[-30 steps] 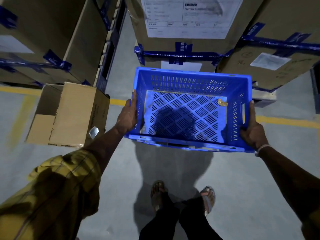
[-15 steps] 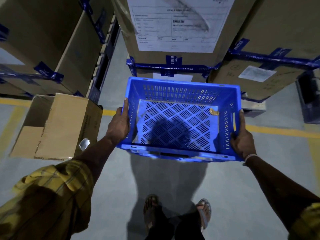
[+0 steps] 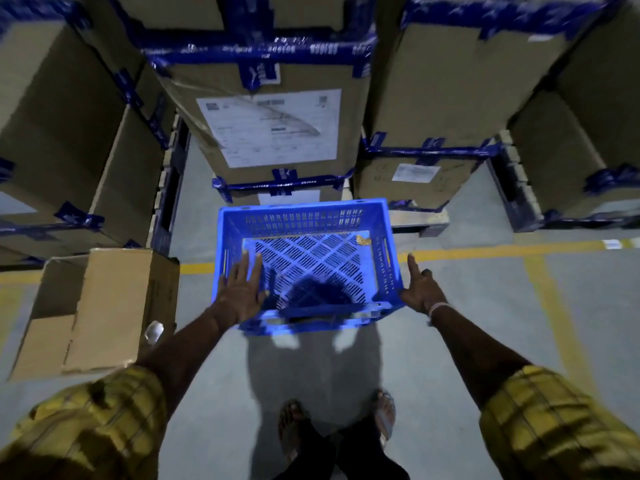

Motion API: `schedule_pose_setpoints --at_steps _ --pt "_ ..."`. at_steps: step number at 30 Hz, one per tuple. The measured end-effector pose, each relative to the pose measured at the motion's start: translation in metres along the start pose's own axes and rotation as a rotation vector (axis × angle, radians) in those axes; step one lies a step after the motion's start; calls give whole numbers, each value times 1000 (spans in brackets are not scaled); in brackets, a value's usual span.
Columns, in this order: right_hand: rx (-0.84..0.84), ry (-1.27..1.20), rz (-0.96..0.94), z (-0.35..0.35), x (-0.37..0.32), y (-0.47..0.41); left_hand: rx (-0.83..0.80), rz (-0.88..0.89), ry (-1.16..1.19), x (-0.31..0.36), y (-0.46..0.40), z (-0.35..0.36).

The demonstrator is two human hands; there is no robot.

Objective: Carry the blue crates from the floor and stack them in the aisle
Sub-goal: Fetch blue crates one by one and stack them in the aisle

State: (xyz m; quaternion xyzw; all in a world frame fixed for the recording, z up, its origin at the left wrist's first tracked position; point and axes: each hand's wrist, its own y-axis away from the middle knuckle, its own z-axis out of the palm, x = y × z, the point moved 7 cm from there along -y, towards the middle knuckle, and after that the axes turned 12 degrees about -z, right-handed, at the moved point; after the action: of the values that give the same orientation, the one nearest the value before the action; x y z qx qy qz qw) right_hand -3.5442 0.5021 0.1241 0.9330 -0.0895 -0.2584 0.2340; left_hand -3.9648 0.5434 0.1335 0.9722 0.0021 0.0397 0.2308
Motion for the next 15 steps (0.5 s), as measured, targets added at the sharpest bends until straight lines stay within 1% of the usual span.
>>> schedule_pose_setpoints --at_steps 2,4,7,10,13,15 --pt "51 -23 20 -12 2 30 -10 59 -4 25 21 -7" --pt "133 -65 46 -34 10 71 -6 160 17 60 47 -24" --pt "245 -123 62 -62 30 132 -28 287 49 114 78 -47" --pt "345 -136 94 -90 58 188 4 423 101 175 105 -72" --pt "454 -189 150 -112 95 241 -29 541 155 237 128 -81" --pt "525 -243 198 -125 122 275 -93 563 213 279 142 -82"
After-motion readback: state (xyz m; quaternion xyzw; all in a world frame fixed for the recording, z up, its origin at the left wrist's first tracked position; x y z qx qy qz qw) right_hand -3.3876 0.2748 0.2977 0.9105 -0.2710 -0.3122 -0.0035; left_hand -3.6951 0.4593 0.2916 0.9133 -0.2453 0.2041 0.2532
